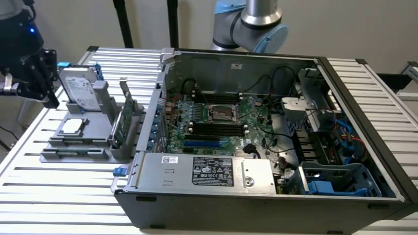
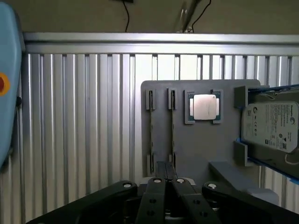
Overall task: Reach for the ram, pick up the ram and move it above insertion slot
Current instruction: 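Pick up the ram and move it above insertion slot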
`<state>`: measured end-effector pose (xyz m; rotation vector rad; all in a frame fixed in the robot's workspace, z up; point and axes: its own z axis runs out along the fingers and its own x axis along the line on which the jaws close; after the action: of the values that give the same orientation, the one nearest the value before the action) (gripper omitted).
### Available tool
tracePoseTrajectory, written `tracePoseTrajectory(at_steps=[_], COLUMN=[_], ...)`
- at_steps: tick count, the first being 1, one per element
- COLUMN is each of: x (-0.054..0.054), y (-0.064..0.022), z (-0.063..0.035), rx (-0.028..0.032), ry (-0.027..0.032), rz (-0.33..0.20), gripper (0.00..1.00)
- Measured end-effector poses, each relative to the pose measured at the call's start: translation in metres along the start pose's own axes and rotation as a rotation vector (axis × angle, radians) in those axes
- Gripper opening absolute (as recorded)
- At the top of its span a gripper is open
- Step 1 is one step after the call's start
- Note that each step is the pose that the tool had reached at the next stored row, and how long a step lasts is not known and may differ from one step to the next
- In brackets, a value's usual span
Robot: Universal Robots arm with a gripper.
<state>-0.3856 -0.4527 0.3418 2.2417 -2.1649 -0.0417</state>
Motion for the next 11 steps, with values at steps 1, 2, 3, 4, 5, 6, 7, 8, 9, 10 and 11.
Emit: tracePoseTrajectory(at_steps=[1,2,3,4,5,6,7,8,9,10,11], x=[0.0000,0.0000,0.0000,0.0000,0.0000,0.0000,-0.0001,-0.0001,-0.0001,-0.0001,-0.0001], y=[0.0000,0.0000,0.0000,0.0000,0.0000,0.0002,0.0006,0.0006,0.0005,0.0005,0.0005], z=[0.0000,0.0001,0.0002,0.0001,0.0002,0.0002,0.0001,0.0001,0.0001,0.0001,0.0002], rx=[0.0001,0.0003,0.0005,0.0006,0.0007,0.0007,0.0006,0.0006,0.0006,0.0006,0.0008], ry=[0.0007,0.0013,0.0020,0.0027,0.0033,0.0041,0.0044,0.0045,0.0045,0.0045,0.0044], rz=[-0.019,-0.037,-0.055,-0.073,-0.091,-0.107,-0.113,-0.114,-0.114,-0.114,-0.114], gripper=[0.11,0.11,0.11,0.11,0.11,0.11,0.11,0.11,0.11,0.11,0.18])
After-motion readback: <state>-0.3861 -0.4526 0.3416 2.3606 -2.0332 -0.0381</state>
